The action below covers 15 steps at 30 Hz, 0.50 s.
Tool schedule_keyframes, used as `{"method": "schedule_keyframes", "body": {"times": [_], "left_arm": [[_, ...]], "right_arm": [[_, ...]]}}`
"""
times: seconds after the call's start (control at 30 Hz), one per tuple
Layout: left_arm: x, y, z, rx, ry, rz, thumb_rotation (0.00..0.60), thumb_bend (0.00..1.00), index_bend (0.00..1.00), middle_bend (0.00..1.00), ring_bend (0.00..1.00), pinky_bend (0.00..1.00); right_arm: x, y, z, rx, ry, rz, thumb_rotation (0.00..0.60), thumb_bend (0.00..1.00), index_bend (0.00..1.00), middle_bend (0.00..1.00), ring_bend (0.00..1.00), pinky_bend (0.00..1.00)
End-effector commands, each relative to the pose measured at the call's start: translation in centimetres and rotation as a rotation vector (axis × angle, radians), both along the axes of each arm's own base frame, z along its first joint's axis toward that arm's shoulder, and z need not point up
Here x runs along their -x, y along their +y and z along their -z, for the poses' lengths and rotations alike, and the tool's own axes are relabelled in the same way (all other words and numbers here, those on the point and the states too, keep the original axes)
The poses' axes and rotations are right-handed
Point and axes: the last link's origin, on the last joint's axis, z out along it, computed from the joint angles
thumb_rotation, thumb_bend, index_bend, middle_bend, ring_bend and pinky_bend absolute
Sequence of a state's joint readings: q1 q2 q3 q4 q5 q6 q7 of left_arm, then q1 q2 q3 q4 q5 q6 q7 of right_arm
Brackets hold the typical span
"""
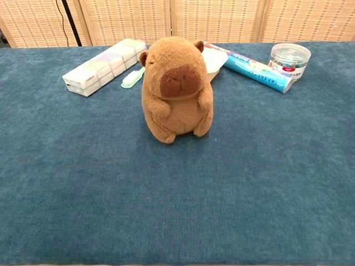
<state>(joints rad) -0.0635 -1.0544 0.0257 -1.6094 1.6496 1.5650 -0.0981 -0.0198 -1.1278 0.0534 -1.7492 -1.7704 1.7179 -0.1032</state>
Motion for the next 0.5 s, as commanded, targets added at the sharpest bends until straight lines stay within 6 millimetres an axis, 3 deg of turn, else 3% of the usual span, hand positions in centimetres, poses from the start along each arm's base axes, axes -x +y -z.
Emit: {"method": "schedule_keyframes", "body": {"times": [0.03,0.2,0.37,0.47,0.5], "left_arm": [[-0.02,-0.18,-0.05,0.000,-0.004,0.003,0.600,0.00,0.00,0.00,0.00,0.00],[-0.03,-0.40,0.01,0.005,-0.002,0.007,0.600,0.00,0.00,0.00,0.00,0.00],[-0.06,-0.43,-0.04,0.007,-0.007,0.008,0.600,0.00,0.00,0.00,0.00,0.00],[-0.07,-0.48,-0.15,0.008,-0.013,0.008,0.600,0.00,0.00,0.00,0.00,0.00],[-0.06,-0.50,-0.20,0.007,-0.015,0.008,0.600,0.00,0.00,0.00,0.00,0.00]], "right_arm": [[0.39,0.06,0.00,0.003,0.033,0.024,0.557,0.40,0.00,0.00,0.00,0.00],[0.47,0.15,0.12,0.003,0.037,0.056,0.547,0.31,0.00,0.00,0.00,0.00],[0.35,0.14,0.27,-0.012,0.002,0.067,0.547,0.04,0.00,0.00,0.00,0.00],[0.13,-0.05,0.65,-0.046,-0.041,0.066,0.505,0.00,0.00,0.00,0.00,0.00],[0.10,-0.19,0.75,-0.052,-0.044,0.064,0.463,0.00,0.00,0.00,0.00,0.00]]}}
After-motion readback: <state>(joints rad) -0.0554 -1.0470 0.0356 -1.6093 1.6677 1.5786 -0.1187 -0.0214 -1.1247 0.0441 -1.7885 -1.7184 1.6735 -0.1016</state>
